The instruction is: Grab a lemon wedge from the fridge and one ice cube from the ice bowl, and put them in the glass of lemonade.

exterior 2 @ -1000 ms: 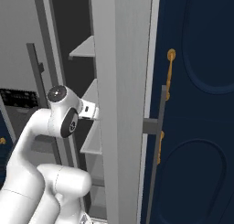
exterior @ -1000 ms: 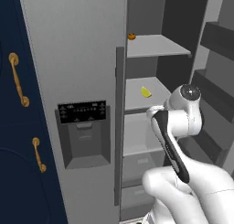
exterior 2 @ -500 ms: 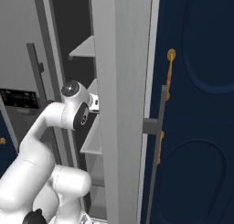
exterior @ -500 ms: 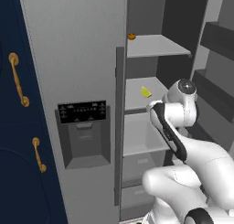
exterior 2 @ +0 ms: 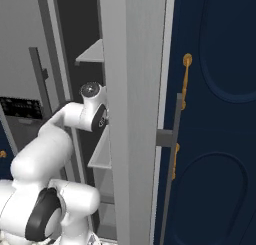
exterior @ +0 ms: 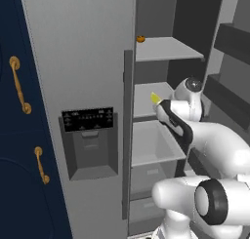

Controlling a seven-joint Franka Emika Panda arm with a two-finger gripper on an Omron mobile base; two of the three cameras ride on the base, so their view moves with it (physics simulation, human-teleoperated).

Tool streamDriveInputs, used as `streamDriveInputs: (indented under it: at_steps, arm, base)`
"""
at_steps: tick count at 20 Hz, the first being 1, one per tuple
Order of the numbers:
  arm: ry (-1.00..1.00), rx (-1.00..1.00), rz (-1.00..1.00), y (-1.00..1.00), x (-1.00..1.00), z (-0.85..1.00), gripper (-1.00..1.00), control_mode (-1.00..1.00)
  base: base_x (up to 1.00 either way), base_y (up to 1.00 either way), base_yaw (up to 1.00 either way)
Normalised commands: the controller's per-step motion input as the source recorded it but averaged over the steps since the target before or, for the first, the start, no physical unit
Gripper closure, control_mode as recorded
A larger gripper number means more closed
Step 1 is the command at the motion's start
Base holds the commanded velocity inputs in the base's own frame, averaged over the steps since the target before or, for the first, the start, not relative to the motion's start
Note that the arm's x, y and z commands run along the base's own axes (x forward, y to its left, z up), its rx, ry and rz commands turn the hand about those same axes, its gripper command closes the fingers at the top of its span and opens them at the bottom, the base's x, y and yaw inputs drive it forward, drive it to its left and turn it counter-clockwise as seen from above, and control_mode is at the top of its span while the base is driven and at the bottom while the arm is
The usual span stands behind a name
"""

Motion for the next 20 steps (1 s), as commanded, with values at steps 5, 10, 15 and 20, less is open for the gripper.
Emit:
streamDriveInputs:
  at_steps: [5,10,15,20]
  arm:
    - [0.02,0.00,0.00,-0.11,0.60,0.00,-1.00,-1.00]
    - [0.03,0.00,0.01,-0.08,0.54,0.00,-1.00,-1.00]
    - [0.03,0.00,0.03,-0.12,0.51,0.00,-1.00,-1.00]
    - [0.06,0.00,0.06,-0.06,0.52,-0.07,-1.00,-1.00]
  base:
    - [0.00,0.00,0.00]
    - [0.00,0.00,0.00]
    - [0.00,0.00,0.00]
    - [0.00,0.00,0.00]
